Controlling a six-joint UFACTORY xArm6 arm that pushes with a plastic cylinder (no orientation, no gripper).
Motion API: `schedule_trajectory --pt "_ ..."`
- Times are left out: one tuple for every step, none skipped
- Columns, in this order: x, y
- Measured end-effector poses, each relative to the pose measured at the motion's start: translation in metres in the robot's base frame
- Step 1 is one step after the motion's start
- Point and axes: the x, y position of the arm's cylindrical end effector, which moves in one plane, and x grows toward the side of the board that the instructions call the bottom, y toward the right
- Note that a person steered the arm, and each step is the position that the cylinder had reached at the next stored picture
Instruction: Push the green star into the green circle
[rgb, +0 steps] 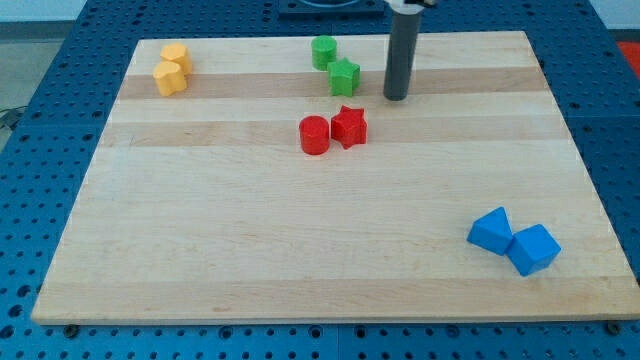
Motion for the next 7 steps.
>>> schedule_trajectory --pt "-0.001 -0.019" --pt "-0.003 -0.032" --pt "-0.003 -0.043" --pt "-0.014 -0.044" --pt "-0.025 -0.044" --pt "-0.031 -0.046" --pt "-0.031 -0.053"
